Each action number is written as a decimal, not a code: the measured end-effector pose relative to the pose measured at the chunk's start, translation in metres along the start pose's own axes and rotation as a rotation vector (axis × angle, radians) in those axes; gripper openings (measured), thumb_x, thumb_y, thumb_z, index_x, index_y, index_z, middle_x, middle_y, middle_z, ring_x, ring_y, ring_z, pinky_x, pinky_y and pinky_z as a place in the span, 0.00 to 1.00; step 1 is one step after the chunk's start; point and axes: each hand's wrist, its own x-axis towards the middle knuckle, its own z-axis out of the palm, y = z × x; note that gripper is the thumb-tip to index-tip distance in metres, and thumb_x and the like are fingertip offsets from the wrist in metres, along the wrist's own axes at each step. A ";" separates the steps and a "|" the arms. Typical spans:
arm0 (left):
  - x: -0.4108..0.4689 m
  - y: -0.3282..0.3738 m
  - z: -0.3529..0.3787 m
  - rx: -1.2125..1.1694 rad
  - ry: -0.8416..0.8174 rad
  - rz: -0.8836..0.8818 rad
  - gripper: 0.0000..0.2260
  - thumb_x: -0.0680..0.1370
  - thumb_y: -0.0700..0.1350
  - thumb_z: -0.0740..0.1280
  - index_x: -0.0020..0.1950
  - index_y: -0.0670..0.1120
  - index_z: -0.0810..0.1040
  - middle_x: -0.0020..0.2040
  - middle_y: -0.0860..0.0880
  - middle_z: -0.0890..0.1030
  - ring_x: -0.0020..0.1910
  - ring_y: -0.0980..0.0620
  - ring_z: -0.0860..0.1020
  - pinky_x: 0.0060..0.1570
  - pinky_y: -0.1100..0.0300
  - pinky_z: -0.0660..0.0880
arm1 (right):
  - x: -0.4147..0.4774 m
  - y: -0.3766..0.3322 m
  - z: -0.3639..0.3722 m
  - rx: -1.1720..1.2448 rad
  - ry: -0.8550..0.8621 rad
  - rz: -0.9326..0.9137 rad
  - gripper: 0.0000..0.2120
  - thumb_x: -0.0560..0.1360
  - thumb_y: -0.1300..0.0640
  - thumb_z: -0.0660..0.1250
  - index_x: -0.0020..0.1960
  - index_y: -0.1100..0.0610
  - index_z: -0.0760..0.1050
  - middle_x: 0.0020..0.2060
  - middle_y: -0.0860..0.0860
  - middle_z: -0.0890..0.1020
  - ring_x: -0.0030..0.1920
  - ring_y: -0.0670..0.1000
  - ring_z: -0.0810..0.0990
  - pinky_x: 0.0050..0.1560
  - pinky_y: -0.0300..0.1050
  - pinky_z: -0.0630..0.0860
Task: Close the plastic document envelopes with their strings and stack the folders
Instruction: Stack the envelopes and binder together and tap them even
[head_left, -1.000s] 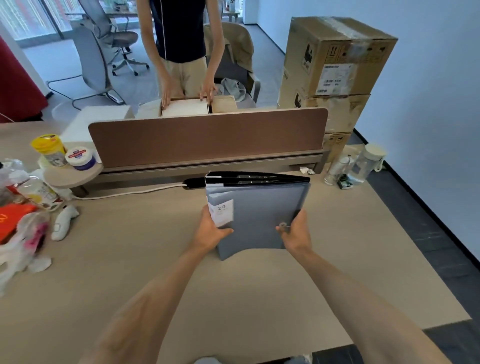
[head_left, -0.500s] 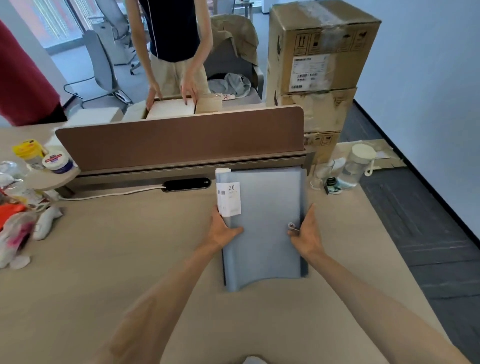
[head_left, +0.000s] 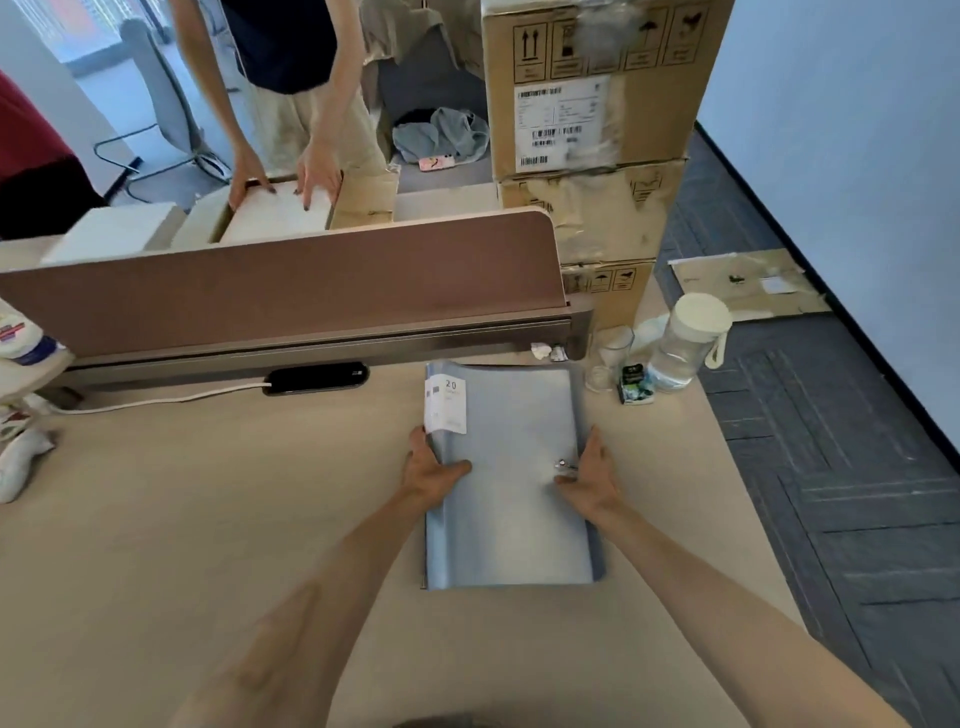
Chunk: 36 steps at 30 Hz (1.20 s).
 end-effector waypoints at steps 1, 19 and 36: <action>0.006 0.003 0.004 -0.002 -0.002 -0.018 0.37 0.70 0.44 0.74 0.73 0.44 0.56 0.66 0.43 0.71 0.62 0.41 0.73 0.59 0.53 0.72 | 0.008 -0.001 -0.002 0.002 -0.012 0.020 0.47 0.70 0.63 0.70 0.77 0.59 0.42 0.70 0.62 0.62 0.69 0.61 0.65 0.68 0.49 0.64; 0.050 0.012 0.039 0.047 -0.031 -0.153 0.38 0.62 0.56 0.69 0.70 0.51 0.61 0.61 0.44 0.73 0.64 0.42 0.70 0.65 0.46 0.70 | 0.055 -0.001 -0.010 -0.144 0.027 0.114 0.32 0.68 0.58 0.68 0.69 0.63 0.60 0.63 0.65 0.65 0.63 0.63 0.63 0.66 0.53 0.64; 0.060 0.034 0.040 0.243 -0.040 -0.103 0.40 0.72 0.54 0.67 0.76 0.43 0.48 0.74 0.43 0.60 0.72 0.42 0.58 0.70 0.48 0.61 | 0.049 -0.006 -0.012 -0.212 0.085 0.122 0.23 0.70 0.56 0.64 0.63 0.62 0.66 0.61 0.62 0.69 0.62 0.62 0.67 0.61 0.55 0.69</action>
